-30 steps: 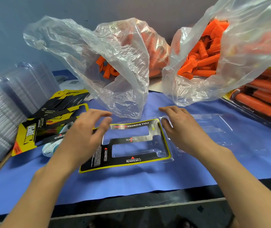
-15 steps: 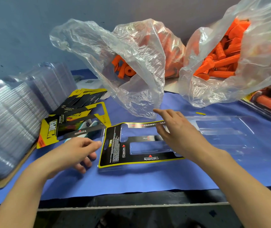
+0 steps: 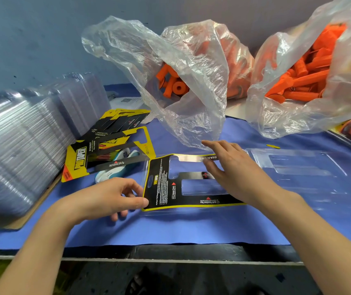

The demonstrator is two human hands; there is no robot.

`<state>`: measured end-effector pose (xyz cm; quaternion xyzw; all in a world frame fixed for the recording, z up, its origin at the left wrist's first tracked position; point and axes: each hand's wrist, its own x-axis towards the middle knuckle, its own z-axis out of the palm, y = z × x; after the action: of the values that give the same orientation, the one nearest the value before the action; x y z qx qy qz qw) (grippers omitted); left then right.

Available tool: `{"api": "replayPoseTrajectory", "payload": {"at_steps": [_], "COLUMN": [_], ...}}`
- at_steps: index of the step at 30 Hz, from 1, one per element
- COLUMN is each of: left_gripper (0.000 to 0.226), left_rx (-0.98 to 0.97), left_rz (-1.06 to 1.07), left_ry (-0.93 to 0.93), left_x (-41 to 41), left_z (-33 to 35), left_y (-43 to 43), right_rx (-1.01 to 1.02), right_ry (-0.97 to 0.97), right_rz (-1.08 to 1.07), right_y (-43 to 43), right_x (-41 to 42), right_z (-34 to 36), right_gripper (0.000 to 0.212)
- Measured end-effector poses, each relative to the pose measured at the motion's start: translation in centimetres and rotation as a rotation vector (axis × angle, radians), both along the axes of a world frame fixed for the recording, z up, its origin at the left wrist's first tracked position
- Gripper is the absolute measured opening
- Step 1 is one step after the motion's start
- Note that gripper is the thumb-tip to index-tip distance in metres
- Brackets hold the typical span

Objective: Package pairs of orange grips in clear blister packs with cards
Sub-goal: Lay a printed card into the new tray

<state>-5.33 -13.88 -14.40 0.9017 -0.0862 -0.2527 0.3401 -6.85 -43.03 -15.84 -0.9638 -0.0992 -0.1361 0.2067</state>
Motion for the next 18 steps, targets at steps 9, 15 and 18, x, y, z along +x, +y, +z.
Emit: {"api": "replayPoseTrajectory", "payload": {"at_steps": [9,15,18], "left_gripper": [0.023,0.024,0.021], "left_rx": [-0.083,-0.145,-0.213], "left_rz": [0.089,0.247,0.247], "left_ry": [0.039,-0.456,-0.713], "left_x": [0.5,1.9,2.7], "left_z": [-0.2,0.5,1.7], "left_y": [1.1,0.4,-2.2], "right_rx": [0.047,0.116,0.139], "right_ry": [-0.034,-0.051,-0.063], "right_rz": [0.0,-0.049,-0.069], "right_y": [-0.3,-1.7,-1.9], "right_x": [0.3,1.9,3.4], "right_z": [0.1,1.6,2.5], "right_gripper": [0.048,0.049,0.048]}}
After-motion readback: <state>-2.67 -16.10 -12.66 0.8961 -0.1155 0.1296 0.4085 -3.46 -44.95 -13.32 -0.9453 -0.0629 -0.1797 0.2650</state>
